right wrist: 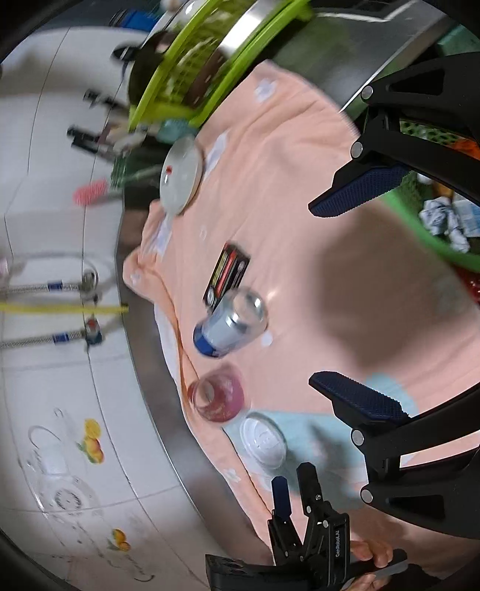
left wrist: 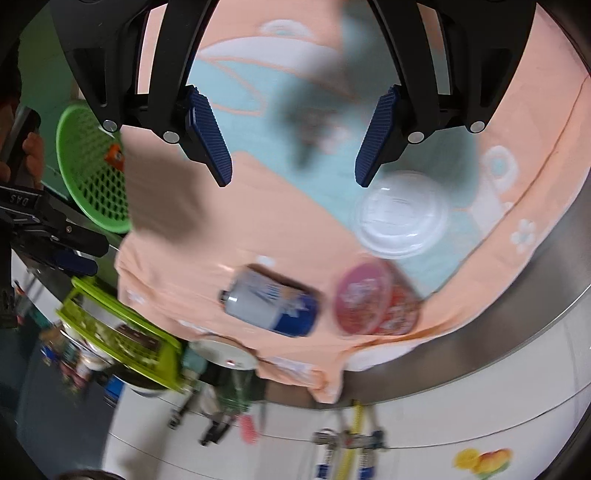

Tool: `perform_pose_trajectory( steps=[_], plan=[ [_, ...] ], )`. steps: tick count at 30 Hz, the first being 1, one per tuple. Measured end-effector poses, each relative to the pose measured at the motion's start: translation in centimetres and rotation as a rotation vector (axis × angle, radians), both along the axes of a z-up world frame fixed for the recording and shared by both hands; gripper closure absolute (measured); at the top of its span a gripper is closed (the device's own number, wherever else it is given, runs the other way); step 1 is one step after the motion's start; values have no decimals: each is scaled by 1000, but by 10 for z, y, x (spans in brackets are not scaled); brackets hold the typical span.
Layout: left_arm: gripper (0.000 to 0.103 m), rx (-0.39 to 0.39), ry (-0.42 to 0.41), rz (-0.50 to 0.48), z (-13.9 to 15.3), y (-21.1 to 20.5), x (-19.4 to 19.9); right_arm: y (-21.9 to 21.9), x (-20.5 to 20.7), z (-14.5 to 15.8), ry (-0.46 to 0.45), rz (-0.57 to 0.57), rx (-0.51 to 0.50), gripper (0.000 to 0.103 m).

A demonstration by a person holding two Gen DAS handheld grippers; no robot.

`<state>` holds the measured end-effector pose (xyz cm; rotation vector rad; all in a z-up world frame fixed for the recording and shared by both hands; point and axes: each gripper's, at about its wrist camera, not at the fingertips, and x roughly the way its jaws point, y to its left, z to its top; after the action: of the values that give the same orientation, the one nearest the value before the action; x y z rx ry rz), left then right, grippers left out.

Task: Collect trash
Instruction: 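Move both tools back over the towel toward the blue can and white lid, then grasp the blue-silver can with the right tool while the left tool grasps the white plastic lid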

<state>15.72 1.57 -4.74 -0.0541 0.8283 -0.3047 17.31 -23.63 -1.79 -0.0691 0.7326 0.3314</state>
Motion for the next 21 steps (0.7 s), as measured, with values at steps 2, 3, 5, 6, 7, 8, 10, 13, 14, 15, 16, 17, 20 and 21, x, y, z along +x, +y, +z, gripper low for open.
perform_pose_trajectory(
  steps=[2,3,5,6,7,8,10,13,14,15,16,17,20,21],
  plan=[
    [33,-6,3,26,0,13,5,15,14,0,11,31,-13,20],
    [33,-8,3,40,0,20,8,22,22,0,18,45,-21,20],
    [32,-8,7,64,-1,31,12,35,36,-1,30,71,-39,21],
    [31,-10,9,76,-1,37,15,42,45,-2,35,82,-53,21],
    [31,-12,11,90,-1,43,18,46,50,-3,35,85,-63,21],
    [31,-13,12,99,-2,47,20,52,61,-4,42,97,-72,21],
    [31,-9,13,111,-3,55,24,58,73,-6,52,107,-82,21],
    [30,-2,23,118,-7,62,29,72,97,-13,70,125,-117,21],
    [27,1,27,119,-9,64,31,75,102,-15,75,130,-127,21],
    [27,6,30,123,-11,65,34,79,108,-18,83,140,-138,21],
    [26,9,32,122,-12,65,36,83,112,-21,84,146,-151,21],
    [26,10,34,120,-13,65,38,87,116,-23,85,152,-160,21],
    [26,19,44,108,-18,65,44,96,129,-28,91,171,-189,21],
    [26,26,48,104,-20,64,46,99,132,-29,93,174,-198,21]
  ],
)
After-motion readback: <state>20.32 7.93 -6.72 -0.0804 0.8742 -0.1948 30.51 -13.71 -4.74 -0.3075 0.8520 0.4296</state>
